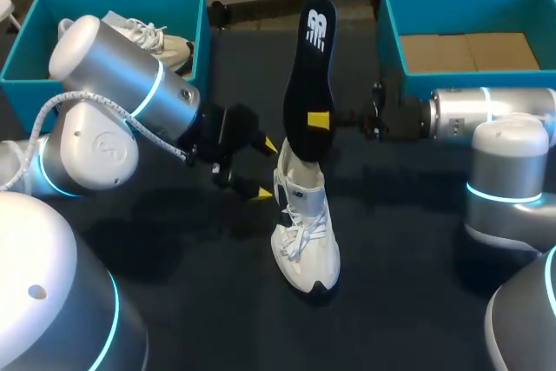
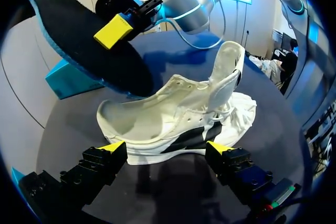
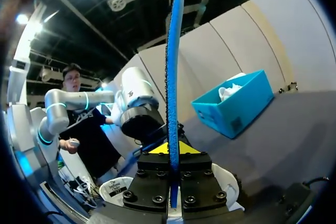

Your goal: Take the shoe out of the shoebox, open the shoe tongue, remove and reinsert the insole, then place the shoe into the shoebox

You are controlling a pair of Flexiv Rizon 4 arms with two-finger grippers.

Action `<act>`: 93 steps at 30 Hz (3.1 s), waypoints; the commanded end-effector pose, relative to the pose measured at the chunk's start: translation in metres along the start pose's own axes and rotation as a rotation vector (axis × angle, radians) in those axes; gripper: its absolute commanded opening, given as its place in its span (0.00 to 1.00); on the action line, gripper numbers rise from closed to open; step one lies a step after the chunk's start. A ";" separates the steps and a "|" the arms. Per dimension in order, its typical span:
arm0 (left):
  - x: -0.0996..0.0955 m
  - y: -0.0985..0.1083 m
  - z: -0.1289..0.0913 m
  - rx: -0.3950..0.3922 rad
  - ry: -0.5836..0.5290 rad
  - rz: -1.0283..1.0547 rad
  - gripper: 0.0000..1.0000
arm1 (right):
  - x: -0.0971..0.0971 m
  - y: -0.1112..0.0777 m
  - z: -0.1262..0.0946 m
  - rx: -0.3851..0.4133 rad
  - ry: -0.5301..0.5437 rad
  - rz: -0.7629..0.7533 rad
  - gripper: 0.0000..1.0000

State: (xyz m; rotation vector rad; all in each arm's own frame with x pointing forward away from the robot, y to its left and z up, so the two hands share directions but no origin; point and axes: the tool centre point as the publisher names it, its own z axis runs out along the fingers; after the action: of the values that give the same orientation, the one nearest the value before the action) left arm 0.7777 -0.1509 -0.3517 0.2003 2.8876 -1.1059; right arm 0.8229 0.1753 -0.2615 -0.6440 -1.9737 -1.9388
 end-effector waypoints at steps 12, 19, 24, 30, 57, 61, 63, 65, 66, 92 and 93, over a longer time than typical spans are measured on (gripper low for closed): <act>0.006 0.003 -0.004 -0.001 -0.016 -0.008 1.00 | -0.011 -0.025 -0.004 0.007 0.018 0.069 0.00; 0.008 0.003 -0.004 0.000 -0.017 -0.012 1.00 | -0.011 -0.027 -0.005 0.011 0.016 0.077 0.00; 0.008 0.004 -0.004 0.002 -0.016 -0.010 1.00 | -0.010 -0.025 -0.003 0.019 0.013 0.076 0.00; 0.006 0.004 -0.004 0.005 -0.018 -0.008 1.00 | -0.008 -0.022 -0.002 0.021 0.008 0.074 0.00; 0.001 0.008 -0.014 0.005 -0.022 -0.023 1.00 | -0.023 -0.025 0.017 0.045 0.020 -0.061 0.00; -0.001 0.008 -0.014 0.004 -0.021 -0.022 1.00 | -0.025 -0.032 0.018 0.061 0.019 -0.086 0.00; -0.002 0.009 -0.015 0.004 -0.022 -0.021 1.00 | -0.026 -0.036 0.019 0.061 0.018 -0.090 0.00; -0.003 0.009 -0.015 0.003 -0.022 -0.021 1.00 | -0.026 -0.039 0.019 0.062 0.019 -0.094 0.00; -0.003 0.009 -0.015 0.002 -0.022 -0.021 1.00 | -0.026 -0.041 0.020 0.077 0.015 -0.089 0.00; -0.003 0.009 -0.009 0.012 -0.007 -0.022 1.00 | -0.015 -0.086 0.018 0.130 0.043 -0.019 0.00; -0.003 0.009 -0.009 0.012 -0.006 -0.021 1.00 | -0.014 -0.088 0.018 0.134 0.046 -0.013 0.00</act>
State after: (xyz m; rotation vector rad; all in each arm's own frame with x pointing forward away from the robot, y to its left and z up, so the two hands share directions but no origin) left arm 0.7813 -0.1383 -0.3488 0.1627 2.8851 -1.1219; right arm 0.7933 0.1924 -0.3410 -0.5499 -2.0636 -1.8041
